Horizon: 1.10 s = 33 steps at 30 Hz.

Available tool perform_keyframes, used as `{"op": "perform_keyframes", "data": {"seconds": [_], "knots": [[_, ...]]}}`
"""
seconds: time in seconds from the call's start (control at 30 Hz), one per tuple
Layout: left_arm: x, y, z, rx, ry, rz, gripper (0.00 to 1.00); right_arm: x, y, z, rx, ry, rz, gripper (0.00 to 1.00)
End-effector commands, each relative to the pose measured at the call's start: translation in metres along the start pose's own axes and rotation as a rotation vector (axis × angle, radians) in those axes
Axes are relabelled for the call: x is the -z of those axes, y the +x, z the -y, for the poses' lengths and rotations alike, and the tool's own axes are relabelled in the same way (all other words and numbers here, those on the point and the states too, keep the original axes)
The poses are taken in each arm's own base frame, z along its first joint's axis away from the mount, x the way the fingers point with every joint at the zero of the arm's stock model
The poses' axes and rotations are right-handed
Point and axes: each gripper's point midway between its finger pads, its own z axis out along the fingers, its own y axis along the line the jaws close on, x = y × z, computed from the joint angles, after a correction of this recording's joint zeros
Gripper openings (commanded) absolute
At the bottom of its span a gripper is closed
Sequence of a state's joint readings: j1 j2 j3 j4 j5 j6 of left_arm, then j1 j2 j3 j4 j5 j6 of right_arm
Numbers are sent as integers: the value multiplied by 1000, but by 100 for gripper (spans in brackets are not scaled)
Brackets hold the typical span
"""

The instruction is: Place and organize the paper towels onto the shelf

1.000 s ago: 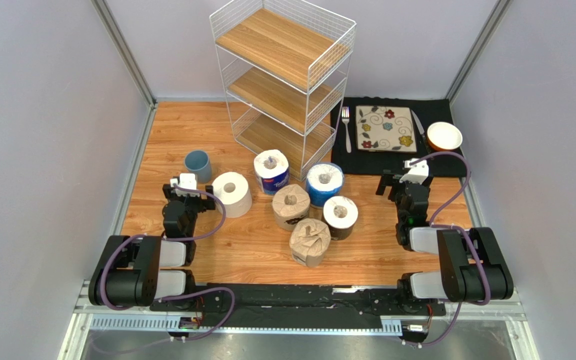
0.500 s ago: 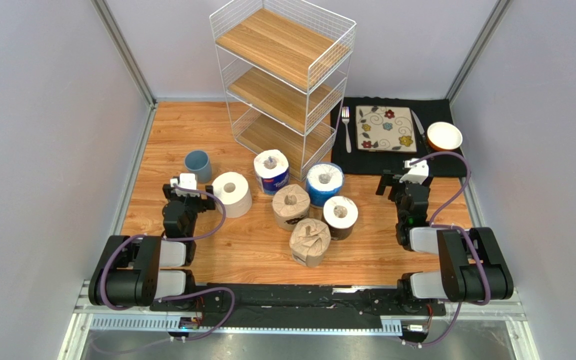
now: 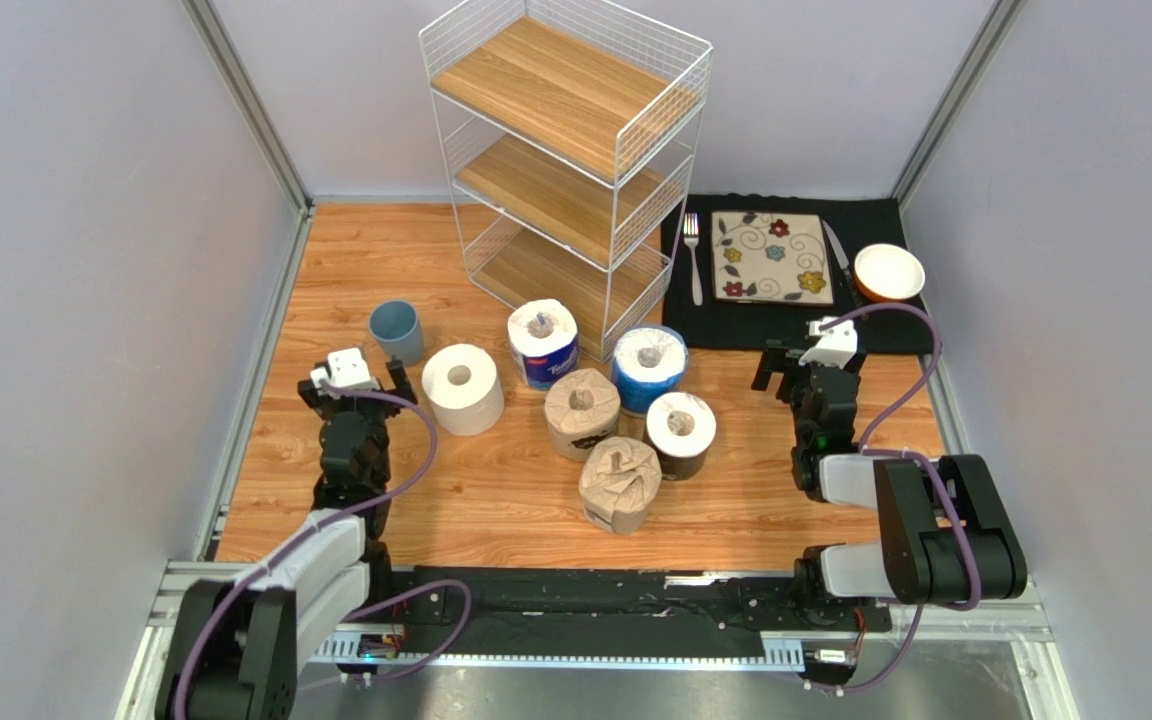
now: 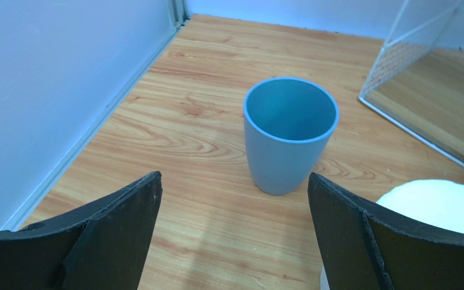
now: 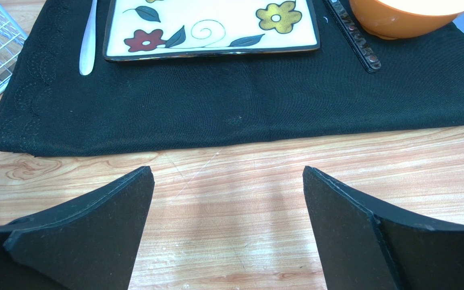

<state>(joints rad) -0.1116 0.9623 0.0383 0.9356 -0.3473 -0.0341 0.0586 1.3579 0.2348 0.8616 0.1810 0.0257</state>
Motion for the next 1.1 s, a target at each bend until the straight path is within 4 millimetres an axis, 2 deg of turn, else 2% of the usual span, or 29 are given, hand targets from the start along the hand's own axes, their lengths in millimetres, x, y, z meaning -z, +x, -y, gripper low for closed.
{"op": "perform_keyframes", "data": {"seconds": [0.0, 0.03, 0.1, 0.17, 0.2, 0.27, 0.3, 0.37, 0.4, 0.47, 0.5, 0.53, 0.6, 0.67, 0.77, 0.87, 1.07], "knots": [[32, 61, -17, 61, -86, -222, 99, -4, -22, -2, -7, -2, 64, 99], [35, 65, -15, 57, -76, -255, 99, -4, -21, -2, -7, -3, 63, 99], [24, 41, -2, 68, -16, -229, 99, -4, -22, -2, -7, 0, 64, 99], [24, 35, 4, 77, 12, -241, 99, -4, -21, -2, -4, -2, 63, 99], [20, 24, 5, 99, 3, -227, 99, -5, -22, -1, -7, 1, 64, 99], [20, 17, 5, 164, -19, -231, 99, -5, -22, -2, -7, -2, 64, 99], [17, 7, 7, 185, -13, -215, 99, -5, -22, -2, -6, -3, 64, 99], [16, 3, 13, 216, 3, -224, 99, -5, -23, -2, -7, -2, 66, 99], [12, -7, 15, 235, 3, -217, 99, -5, -22, -2, -6, -2, 64, 99], [14, -4, 17, 282, -15, -280, 99, -5, -23, -2, -7, -2, 66, 99], [8, -21, 21, 307, -8, -281, 99, -5, -23, -2, -7, -2, 66, 99], [13, -17, 25, 304, 5, -340, 99, -5, -22, -2, -7, -2, 64, 99], [10, -39, 48, 330, 129, -336, 99, -5, -23, -2, -6, -2, 66, 99], [12, -51, 65, 357, 226, -319, 99, -4, -21, -2, -7, -2, 63, 99], [13, -60, 82, 374, 329, -300, 99, -5, -22, -2, -4, -2, 64, 99], [13, -54, 90, 381, 361, -337, 99, -5, -22, -2, -6, -2, 64, 99], [14, -56, 92, 341, 388, -346, 99, -5, -22, -2, -7, 0, 63, 99]]}}
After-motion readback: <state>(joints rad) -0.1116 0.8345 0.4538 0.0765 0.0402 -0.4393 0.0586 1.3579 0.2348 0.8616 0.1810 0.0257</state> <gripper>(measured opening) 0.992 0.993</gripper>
